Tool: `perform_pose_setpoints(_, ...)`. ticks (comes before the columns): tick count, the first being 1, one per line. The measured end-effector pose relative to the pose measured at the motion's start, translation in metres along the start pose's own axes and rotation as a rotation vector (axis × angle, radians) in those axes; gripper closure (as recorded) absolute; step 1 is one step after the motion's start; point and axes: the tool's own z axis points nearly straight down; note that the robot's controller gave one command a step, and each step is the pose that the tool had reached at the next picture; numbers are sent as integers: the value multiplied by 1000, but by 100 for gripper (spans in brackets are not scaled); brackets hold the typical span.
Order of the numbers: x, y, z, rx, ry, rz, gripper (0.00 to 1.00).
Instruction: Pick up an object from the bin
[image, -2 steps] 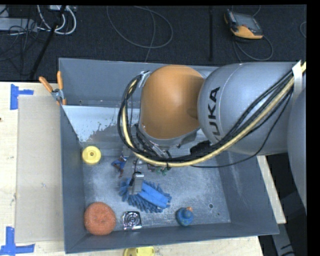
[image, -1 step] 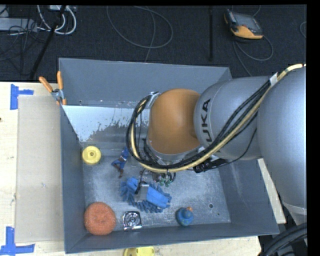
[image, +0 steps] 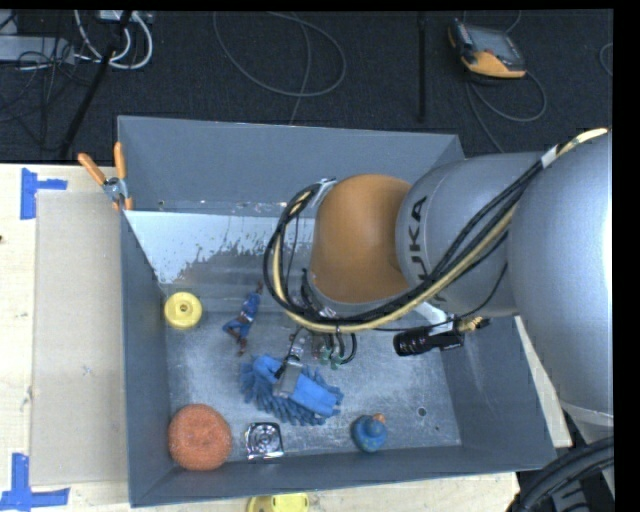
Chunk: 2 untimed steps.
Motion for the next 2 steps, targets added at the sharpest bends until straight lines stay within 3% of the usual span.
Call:
perform_pose_setpoints(1,5,-7,-3,-2,-6,-41,0)
perform_pose_setpoints(2,10,-11,37,-2,-5,-85,0)
